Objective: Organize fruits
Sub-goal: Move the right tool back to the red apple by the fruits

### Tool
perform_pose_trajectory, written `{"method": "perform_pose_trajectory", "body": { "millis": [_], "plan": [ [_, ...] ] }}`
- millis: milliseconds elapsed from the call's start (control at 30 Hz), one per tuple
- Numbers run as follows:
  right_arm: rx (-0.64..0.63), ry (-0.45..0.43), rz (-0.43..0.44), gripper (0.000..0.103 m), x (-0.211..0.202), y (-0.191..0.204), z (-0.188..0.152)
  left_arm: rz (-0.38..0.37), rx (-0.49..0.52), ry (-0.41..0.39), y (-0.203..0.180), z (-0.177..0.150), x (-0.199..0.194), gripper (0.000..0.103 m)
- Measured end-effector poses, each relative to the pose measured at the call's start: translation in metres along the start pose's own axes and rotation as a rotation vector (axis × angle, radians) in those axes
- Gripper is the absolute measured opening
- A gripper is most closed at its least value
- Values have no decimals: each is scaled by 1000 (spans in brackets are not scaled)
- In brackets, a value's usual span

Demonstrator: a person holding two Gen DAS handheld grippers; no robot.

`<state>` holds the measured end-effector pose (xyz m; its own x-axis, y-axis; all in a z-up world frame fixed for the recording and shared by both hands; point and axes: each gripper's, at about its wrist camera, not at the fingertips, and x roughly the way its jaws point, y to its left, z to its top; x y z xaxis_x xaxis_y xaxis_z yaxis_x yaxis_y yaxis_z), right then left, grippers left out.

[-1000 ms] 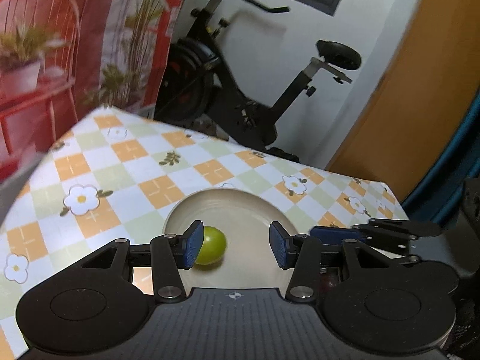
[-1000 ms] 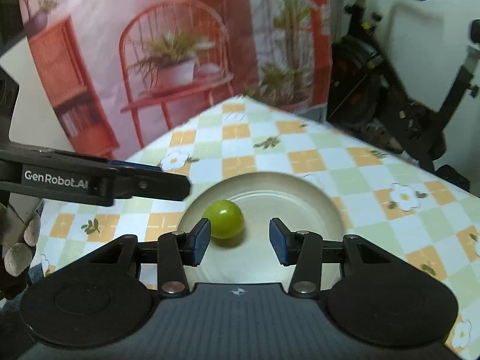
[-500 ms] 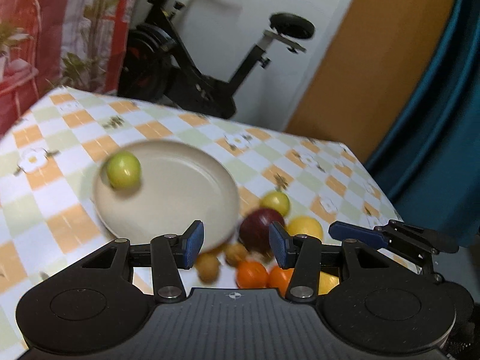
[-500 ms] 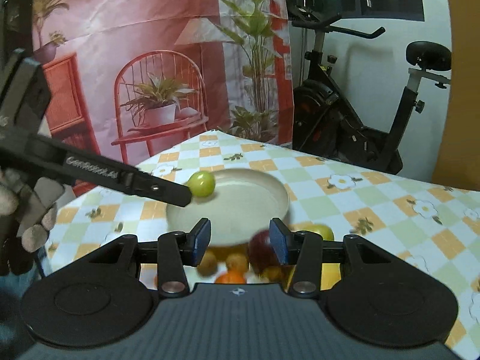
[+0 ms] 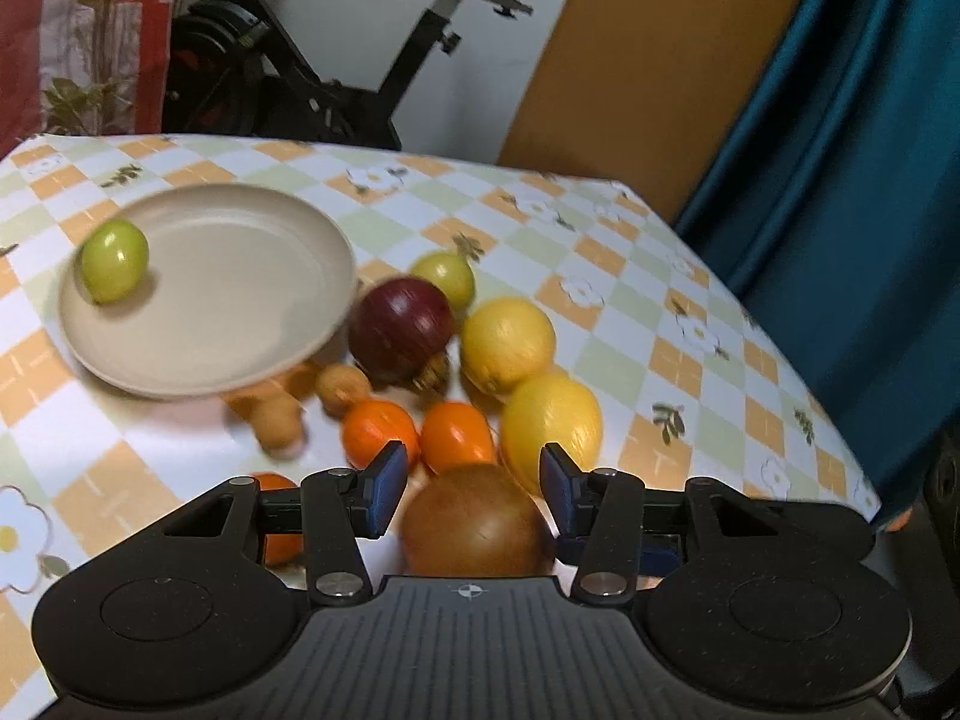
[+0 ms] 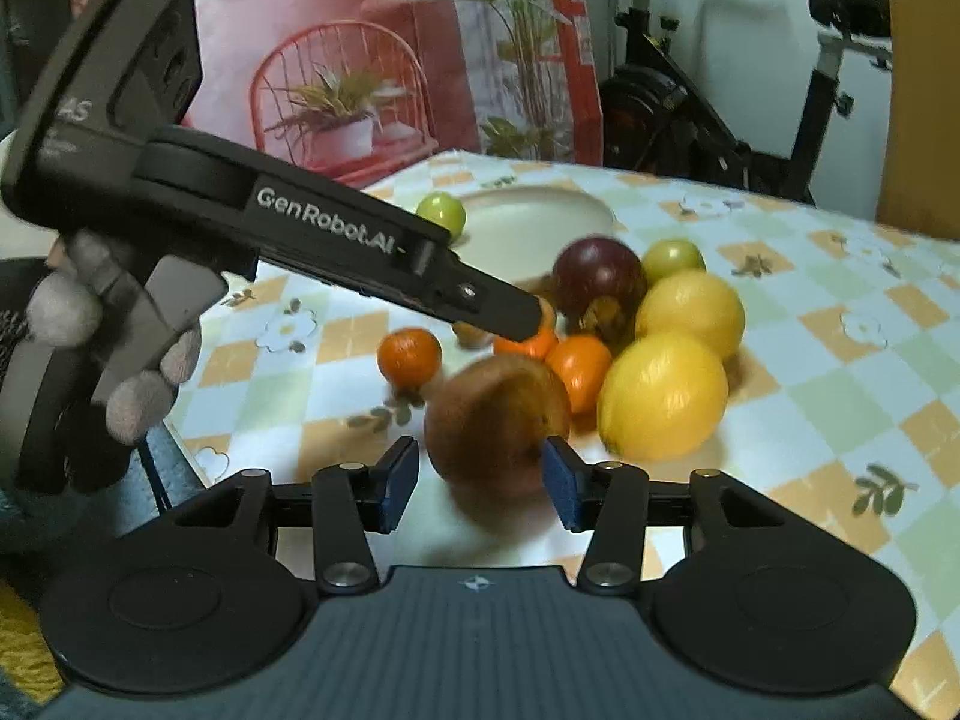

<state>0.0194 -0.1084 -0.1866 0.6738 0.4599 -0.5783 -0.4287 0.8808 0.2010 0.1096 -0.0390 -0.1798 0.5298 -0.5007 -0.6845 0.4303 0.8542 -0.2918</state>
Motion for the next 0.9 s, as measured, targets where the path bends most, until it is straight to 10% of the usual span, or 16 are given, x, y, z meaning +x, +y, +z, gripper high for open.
{"method": "perform_pose_trajectory", "body": {
  "millis": [900],
  "plan": [
    [90,-35,95,63,21,-11,1,18,-94,42,31,-8,-10,67]
  ]
}}
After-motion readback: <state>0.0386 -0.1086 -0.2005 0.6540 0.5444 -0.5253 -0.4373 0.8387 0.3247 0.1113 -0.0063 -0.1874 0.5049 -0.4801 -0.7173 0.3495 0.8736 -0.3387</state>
